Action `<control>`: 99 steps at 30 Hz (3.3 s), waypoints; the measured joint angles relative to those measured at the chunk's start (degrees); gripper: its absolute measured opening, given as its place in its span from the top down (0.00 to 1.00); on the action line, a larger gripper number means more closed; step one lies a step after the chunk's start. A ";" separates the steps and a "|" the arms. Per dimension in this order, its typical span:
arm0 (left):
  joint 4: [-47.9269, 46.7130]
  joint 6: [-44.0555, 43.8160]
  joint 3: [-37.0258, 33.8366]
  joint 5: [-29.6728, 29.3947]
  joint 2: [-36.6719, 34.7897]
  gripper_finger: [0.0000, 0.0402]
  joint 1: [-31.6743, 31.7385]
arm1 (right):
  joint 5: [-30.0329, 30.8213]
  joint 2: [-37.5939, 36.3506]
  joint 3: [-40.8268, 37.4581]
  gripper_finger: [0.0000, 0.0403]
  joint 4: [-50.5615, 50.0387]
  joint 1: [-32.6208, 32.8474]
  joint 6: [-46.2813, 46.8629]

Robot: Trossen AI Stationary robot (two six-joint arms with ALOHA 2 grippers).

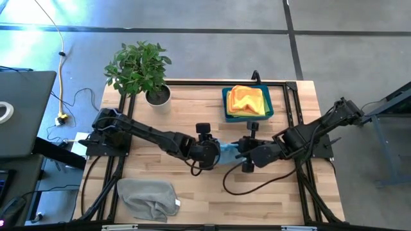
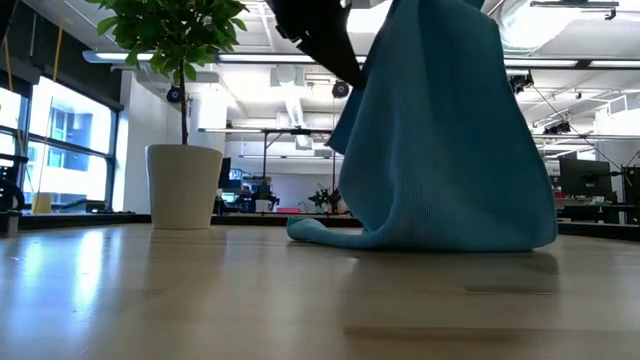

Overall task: Fold microfiber towels
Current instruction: Fold the blue microfiber cloth

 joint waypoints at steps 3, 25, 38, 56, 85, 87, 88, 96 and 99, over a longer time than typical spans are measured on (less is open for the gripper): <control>0.14 -0.43 -0.53 0.07 0.39 0.69 0.44 | 0.01 0.00 0.00 1.00 0.25 0.26 -0.02; 5.18 -4.06 -6.05 5.52 0.47 0.96 0.06 | 0.02 0.00 0.00 1.00 0.71 0.26 -0.08; -12.92 -4.92 2.34 -2.70 -2.83 1.00 -9.42 | 0.99 0.43 0.07 1.00 0.95 7.48 -4.02; -42.33 0.52 20.92 -24.19 -3.20 1.00 -6.40 | 19.55 0.02 0.02 1.00 -10.40 -3.12 -17.24; -40.20 -23.03 20.54 3.51 1.78 1.00 -14.95 | -2.45 3.87 0.02 1.00 -11.84 1.80 3.66; -36.82 -23.91 18.47 6.90 3.63 1.00 -16.25 | -4.52 7.58 0.02 1.00 -10.98 4.10 7.51; -35.21 -24.00 18.03 8.30 4.58 1.00 -16.95 | -5.65 9.69 0.02 1.00 -10.69 5.27 9.07; -24.18 -19.35 17.89 22.15 11.79 1.00 -19.90 | -17.73 21.24 -0.04 1.00 -0.43 10.55 14.11; -22.20 -18.07 17.91 27.94 13.40 1.00 -19.77 | -20.47 22.31 -0.04 1.00 1.65 11.48 15.74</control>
